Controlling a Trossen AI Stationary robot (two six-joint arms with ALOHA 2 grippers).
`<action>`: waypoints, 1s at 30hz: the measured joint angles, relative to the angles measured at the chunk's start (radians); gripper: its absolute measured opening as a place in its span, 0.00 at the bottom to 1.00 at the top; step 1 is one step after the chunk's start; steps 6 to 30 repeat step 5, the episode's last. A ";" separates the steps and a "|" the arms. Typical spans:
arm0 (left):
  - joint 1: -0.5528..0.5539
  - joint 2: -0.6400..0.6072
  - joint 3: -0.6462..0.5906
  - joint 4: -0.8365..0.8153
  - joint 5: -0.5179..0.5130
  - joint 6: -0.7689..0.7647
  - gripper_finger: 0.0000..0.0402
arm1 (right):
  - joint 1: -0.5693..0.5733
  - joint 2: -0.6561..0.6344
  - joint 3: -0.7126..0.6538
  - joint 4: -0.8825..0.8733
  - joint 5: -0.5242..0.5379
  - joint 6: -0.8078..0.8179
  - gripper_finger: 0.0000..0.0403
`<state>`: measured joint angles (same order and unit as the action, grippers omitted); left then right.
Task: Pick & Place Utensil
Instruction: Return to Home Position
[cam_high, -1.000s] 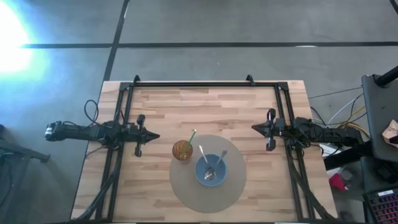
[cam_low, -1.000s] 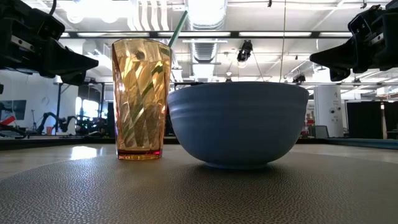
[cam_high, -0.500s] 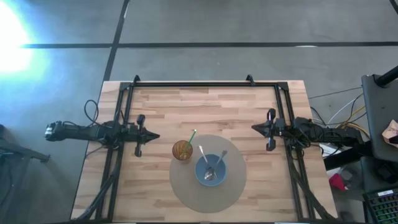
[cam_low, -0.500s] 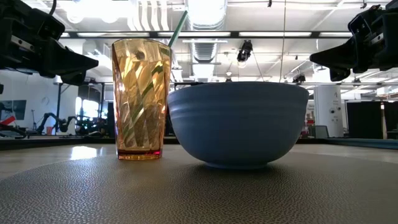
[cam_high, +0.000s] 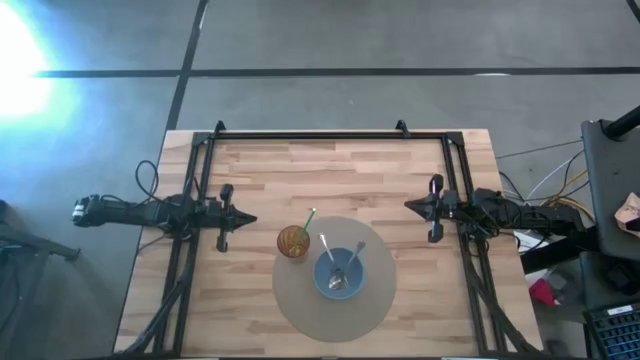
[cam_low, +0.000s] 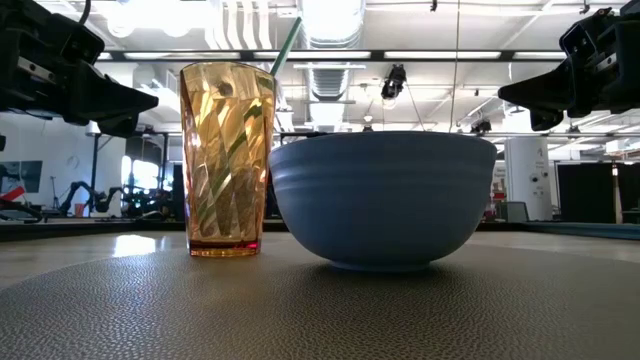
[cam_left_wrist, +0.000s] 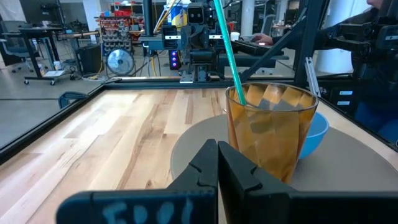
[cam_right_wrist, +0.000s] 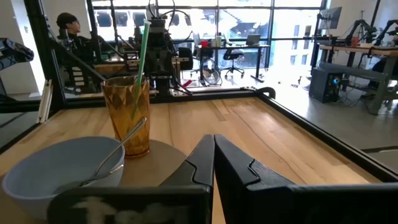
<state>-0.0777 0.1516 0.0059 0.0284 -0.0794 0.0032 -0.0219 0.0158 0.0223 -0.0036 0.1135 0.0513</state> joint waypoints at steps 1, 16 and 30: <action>0.000 0.000 0.000 0.000 0.000 0.000 0.01 | 0.000 0.000 0.000 0.000 0.000 0.000 0.02; 0.000 0.000 0.000 0.000 0.000 0.000 0.01 | 0.000 0.000 0.000 0.000 0.000 0.000 0.02; 0.000 0.000 0.000 0.000 0.000 0.000 0.01 | 0.000 0.000 0.000 0.000 0.000 0.000 0.02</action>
